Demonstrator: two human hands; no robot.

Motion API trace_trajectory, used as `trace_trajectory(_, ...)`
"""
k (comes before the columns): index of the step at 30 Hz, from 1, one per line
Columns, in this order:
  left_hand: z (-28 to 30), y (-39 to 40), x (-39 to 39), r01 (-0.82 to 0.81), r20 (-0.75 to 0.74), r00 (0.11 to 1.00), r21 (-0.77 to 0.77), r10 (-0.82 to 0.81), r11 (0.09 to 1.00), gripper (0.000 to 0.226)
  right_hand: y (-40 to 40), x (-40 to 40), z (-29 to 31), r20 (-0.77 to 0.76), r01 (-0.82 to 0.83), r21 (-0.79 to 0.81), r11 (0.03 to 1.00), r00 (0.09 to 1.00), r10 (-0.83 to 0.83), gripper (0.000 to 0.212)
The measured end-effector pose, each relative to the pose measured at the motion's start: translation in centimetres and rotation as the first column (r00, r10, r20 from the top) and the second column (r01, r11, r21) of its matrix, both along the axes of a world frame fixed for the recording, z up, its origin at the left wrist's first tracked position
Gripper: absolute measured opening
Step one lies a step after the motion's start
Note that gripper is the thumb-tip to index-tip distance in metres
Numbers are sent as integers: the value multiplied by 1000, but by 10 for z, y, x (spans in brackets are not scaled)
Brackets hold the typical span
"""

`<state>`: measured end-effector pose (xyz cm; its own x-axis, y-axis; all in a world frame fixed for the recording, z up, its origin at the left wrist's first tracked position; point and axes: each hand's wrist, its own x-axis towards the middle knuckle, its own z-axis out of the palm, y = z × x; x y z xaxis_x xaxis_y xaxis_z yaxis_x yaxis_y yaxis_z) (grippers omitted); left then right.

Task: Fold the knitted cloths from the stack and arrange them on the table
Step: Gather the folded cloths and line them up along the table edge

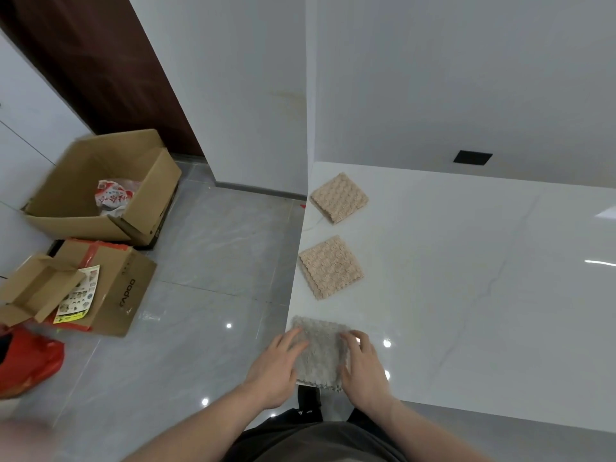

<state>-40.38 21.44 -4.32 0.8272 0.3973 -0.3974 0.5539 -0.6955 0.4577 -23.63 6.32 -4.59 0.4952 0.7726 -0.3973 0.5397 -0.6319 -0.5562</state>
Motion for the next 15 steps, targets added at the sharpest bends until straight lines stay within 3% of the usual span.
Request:
trace_trajectory(5, -3, -3, 0, 97, -176, 978, -77, -109, 992, 72, -3, -5, 0, -49, -202, -221, 954, 979, 196, 64)
trace_trajectory(9, -6, 4, 5, 82, -186, 978, -98, -100, 992, 73, 5, -2, 14, -93, -253, -244, 936, 967, 237, 67)
trace_trajectory(15, 9, 42, 39, -109, 2, 994, -42, 109, 993, 46, 12, 21, 12, -207, 72, -129, 989, 974, -98, 54)
